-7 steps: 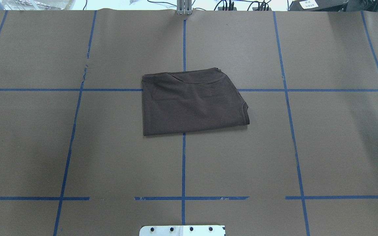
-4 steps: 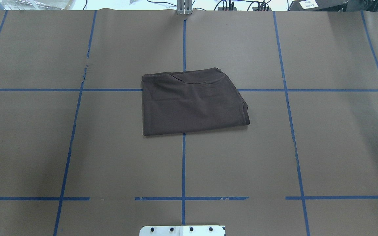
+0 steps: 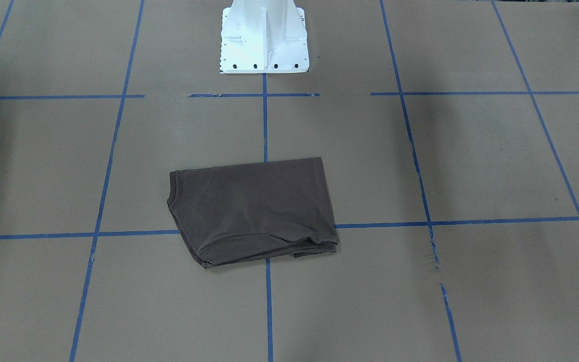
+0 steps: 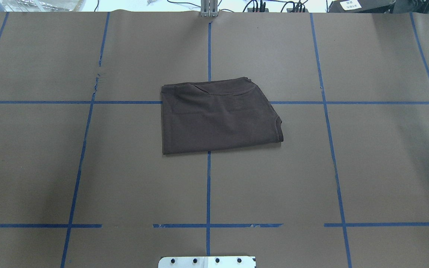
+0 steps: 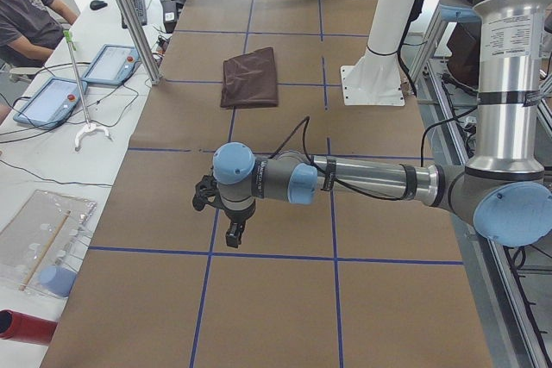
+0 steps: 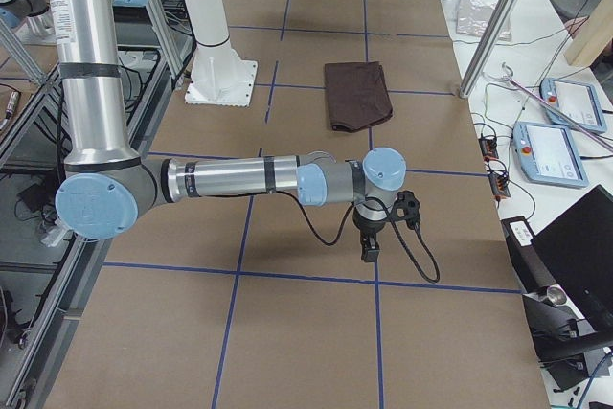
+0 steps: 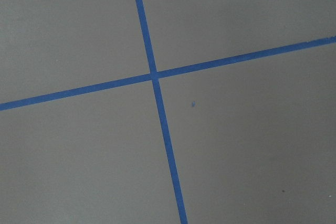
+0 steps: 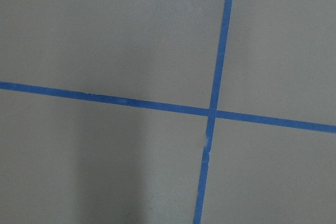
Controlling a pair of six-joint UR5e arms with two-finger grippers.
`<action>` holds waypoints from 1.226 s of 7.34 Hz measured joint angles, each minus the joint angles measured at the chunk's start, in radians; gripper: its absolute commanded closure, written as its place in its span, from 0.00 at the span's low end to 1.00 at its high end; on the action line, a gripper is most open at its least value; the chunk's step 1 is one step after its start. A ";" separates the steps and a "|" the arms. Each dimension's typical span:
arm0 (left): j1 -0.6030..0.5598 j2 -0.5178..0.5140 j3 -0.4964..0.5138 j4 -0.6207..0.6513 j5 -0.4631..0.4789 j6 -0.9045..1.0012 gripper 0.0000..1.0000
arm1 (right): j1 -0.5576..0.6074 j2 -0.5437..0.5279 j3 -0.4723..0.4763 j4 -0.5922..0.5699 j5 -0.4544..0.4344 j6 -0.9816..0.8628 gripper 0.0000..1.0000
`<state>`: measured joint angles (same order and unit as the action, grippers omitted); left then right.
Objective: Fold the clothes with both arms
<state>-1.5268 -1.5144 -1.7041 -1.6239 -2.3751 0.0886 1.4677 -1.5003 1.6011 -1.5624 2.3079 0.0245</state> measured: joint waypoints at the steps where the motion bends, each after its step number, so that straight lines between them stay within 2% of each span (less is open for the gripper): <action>1: 0.000 -0.006 -0.002 0.001 0.003 0.001 0.00 | -0.003 0.000 0.002 0.001 -0.010 0.004 0.00; 4: 0.000 -0.012 0.017 0.021 0.027 0.000 0.00 | -0.005 -0.002 0.001 0.009 -0.020 0.012 0.00; 6: -0.001 0.009 0.018 0.107 0.041 0.000 0.00 | -0.006 -0.005 -0.001 0.011 -0.017 0.015 0.00; 9: -0.001 0.024 0.001 0.161 0.039 0.002 0.00 | -0.006 -0.009 -0.001 0.011 -0.012 0.015 0.00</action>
<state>-1.5274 -1.4907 -1.7035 -1.4628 -2.3357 0.0904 1.4619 -1.5089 1.6000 -1.5509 2.2957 0.0398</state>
